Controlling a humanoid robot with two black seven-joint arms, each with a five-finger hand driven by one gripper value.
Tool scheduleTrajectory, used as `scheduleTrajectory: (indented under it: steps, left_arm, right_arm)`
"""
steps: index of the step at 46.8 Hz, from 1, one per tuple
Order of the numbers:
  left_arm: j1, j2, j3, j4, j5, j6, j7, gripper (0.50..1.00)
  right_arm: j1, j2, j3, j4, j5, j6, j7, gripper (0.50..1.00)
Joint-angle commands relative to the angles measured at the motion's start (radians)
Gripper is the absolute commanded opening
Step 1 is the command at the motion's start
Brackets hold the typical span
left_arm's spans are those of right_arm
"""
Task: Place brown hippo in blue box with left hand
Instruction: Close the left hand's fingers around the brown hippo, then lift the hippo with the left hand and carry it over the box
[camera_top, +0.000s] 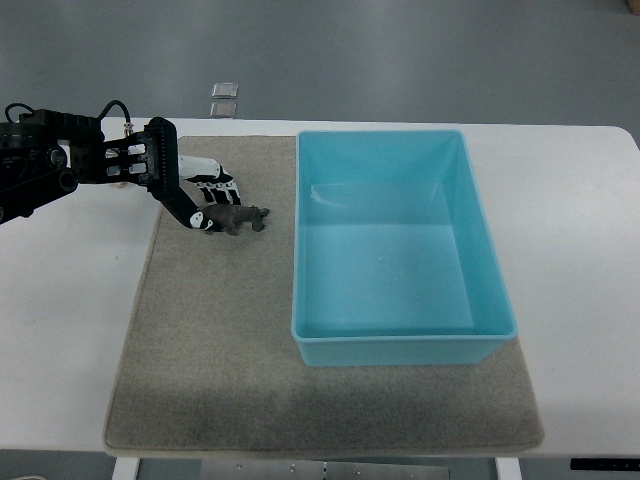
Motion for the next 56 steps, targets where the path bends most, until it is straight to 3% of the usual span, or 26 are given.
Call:
scheduleTrajectory:
  steps: [1, 42, 51, 56]
  left_arm:
    - [-0.005, 0.004, -0.008, 0.000, -0.002, -0.007, -0.001, 0.500]
    - [-0.097, 0.013, -0.198, 0.000, -0.019, -0.010, 0.002, 0.500]
    - [-0.143, -0.010, -0.226, 0.000, -0.020, -0.007, 0.002, 0.500]
    - [-0.149, -0.076, -0.226, 0.000, -0.019, -0.005, 0.001, 0.500]
  right_arm:
    - [0.000, 0.000, 0.000, 0.000, 0.000, 0.001, 0.000, 0.936]
    - [0.000, 0.000, 0.000, 0.000, 0.000, -0.001, 0.000, 0.936]
    - [0.000, 0.000, 0.000, 0.000, 0.000, -0.001, 0.000, 0.936]
    - [0.000, 0.000, 0.000, 0.000, 0.000, -0.001, 0.000, 0.936]
